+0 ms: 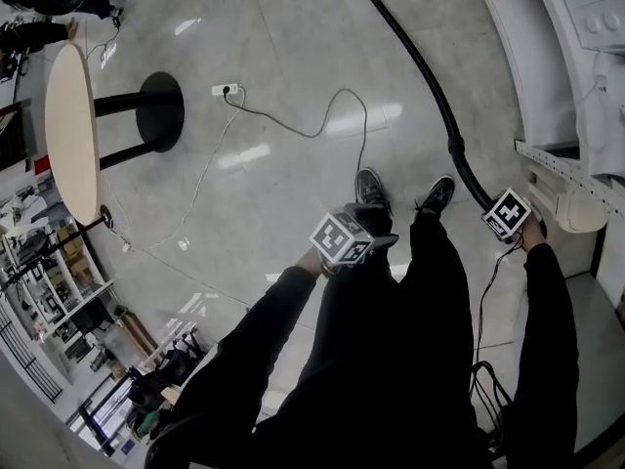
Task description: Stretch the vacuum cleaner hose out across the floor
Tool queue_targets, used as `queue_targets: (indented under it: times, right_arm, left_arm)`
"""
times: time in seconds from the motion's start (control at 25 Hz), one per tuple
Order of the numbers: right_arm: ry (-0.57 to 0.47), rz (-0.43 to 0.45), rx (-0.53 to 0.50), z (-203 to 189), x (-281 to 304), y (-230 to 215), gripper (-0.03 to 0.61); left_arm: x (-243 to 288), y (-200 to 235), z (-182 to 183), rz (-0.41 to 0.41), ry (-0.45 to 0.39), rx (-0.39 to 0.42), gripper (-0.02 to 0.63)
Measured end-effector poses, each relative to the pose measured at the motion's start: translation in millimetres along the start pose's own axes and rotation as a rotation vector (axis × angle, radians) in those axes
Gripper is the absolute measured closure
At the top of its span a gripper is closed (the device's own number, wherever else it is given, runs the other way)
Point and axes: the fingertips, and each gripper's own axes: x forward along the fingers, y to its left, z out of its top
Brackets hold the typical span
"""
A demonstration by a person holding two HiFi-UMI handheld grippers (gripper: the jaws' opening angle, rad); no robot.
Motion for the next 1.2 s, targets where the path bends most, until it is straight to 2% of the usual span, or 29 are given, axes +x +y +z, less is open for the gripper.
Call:
queue_targets:
  times: [0.12,0.24,0.4,0.52,0.68,0.84,0.96,1.0,1.04,1.12,1.2]
  right_arm:
    - [0.033,-0.037,-0.028,-12,31,-17,0.434]
    - [0.085,-0.083,-0.052,-31,60,-40,0.436]
    - [0.089,-0.087,-0.054,-52,111,-68,0.436]
    - [0.100,-0.064,-0.056,-57,158,-84,0.436]
    - [0.158,-0.061,-0.079,-72,205,-107,0.436]
    - [0.245,-0.074,-0.096,-93,244,-130,0.437]
    - [0.248,-0.118,-0.035,-105,267,-146,0.436]
    - [0.241,-0.125,0.012,-109,272,-152,0.400]
    - [0.236,-0.125,0.062,-112,275,-156,0.331]
    - [0.233,-0.134,0.131,-114,277,-163,0.284]
    - [0.242,-0.167,0.137,-115,272,-168,0.255]
  left_arm:
    - [13,-7,8,0.069,0.028,0.155,0.276]
    - [36,-19,15,0.065,0.027,0.208,0.289]
    - [68,-33,29,0.001,-0.007,0.133,0.310]
    - [88,-27,36,-0.020,-0.026,0.077,0.324]
    - [112,-26,43,-0.027,-0.048,0.105,0.328]
    - [129,-19,43,-0.043,-0.074,0.091,0.330]
    - [136,-6,39,-0.038,-0.106,0.054,0.332]
    - [137,-1,39,-0.035,-0.117,0.039,0.333]
    - [138,4,38,-0.032,-0.127,0.025,0.333]
    - [138,15,35,-0.024,-0.139,-0.005,0.334]
    - [135,23,34,-0.014,-0.147,-0.028,0.334]
